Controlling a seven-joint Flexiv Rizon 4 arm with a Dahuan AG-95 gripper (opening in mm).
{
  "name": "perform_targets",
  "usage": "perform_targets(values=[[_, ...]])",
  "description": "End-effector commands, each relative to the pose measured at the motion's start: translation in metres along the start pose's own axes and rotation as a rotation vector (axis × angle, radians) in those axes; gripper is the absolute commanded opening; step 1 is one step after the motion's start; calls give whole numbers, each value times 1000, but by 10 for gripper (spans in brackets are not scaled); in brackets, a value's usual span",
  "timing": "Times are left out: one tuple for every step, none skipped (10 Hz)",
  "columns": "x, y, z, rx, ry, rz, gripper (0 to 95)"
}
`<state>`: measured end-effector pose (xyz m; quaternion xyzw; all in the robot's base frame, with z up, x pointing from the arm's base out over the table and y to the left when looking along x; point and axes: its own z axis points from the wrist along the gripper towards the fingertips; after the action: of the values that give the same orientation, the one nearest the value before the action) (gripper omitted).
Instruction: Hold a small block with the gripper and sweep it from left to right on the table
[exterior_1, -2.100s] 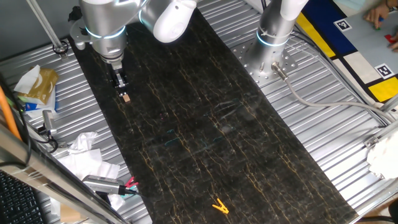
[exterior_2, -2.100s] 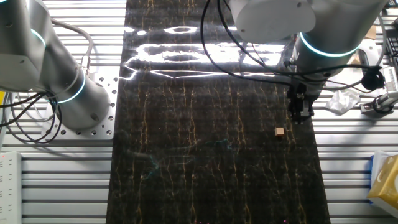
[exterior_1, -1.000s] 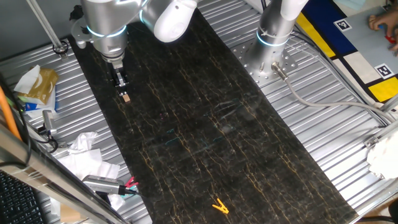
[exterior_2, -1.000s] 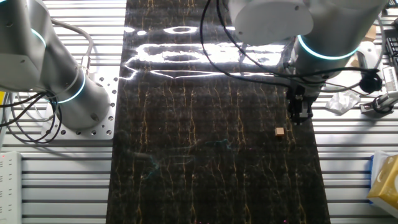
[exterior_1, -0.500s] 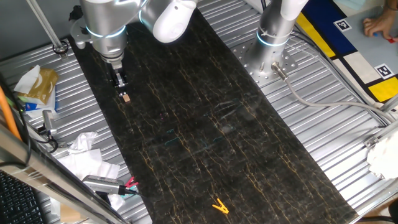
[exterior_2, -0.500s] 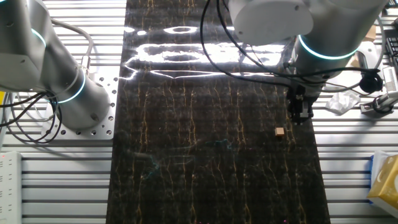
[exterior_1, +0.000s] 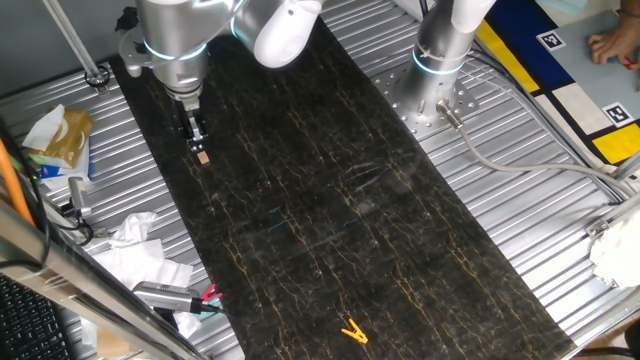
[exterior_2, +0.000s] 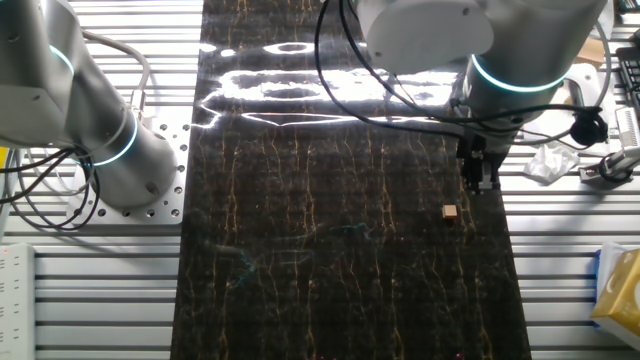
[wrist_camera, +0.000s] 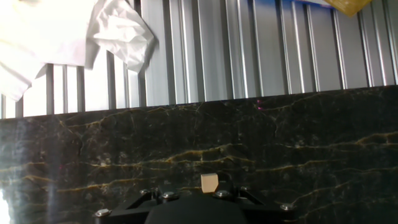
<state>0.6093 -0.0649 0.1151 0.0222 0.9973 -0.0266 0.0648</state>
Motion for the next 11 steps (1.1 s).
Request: perform_targets(values=[[0, 0, 0, 6, -3, 15, 190], [0, 0, 0, 6, -5, 23, 190], [0, 0, 0, 6, -7, 23, 190], [0, 0, 0, 5, -8, 23, 190], [0, 0, 0, 6, -7, 24, 190], [0, 0, 0, 5, -8, 24, 190], [0, 0, 0, 5, -7, 25, 190], [0, 0, 0, 5, -7, 25, 190], [0, 0, 0, 5, -6, 25, 190], [0, 0, 0, 4, -5, 25, 190], [0, 0, 0, 4, -4, 25, 190]])
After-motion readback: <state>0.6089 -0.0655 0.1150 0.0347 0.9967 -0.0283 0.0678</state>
